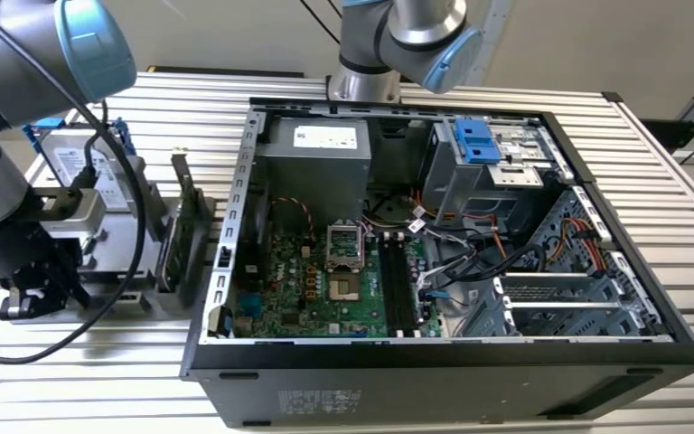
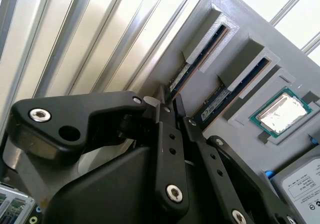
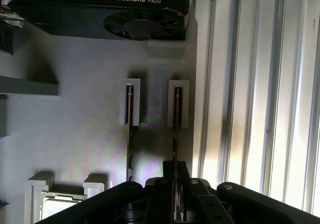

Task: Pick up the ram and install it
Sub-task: 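Pick up the ram and move it above insertion slot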

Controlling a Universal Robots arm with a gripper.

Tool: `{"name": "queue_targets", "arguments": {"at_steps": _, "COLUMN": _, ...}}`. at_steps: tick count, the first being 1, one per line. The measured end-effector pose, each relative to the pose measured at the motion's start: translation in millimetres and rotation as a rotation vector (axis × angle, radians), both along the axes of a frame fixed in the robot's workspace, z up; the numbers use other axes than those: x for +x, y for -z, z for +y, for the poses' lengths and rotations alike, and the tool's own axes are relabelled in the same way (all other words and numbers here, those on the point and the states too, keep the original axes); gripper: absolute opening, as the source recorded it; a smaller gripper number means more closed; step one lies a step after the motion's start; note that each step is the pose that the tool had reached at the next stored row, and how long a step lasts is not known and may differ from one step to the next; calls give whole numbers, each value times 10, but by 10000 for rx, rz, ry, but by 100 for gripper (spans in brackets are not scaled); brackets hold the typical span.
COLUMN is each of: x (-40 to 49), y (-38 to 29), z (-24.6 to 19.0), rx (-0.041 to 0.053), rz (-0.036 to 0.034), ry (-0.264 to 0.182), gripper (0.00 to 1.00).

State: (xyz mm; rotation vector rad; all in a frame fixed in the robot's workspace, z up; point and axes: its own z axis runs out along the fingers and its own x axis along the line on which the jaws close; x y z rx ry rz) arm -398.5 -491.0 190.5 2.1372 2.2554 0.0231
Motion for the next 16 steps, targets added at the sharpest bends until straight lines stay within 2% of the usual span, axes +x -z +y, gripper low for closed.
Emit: {"name": "queue_targets", "arguments": {"at_steps": 16, "x": 0, "y": -1, "z": 0, "rx": 3, "rz": -4, "ry": 0, "gripper": 0}}
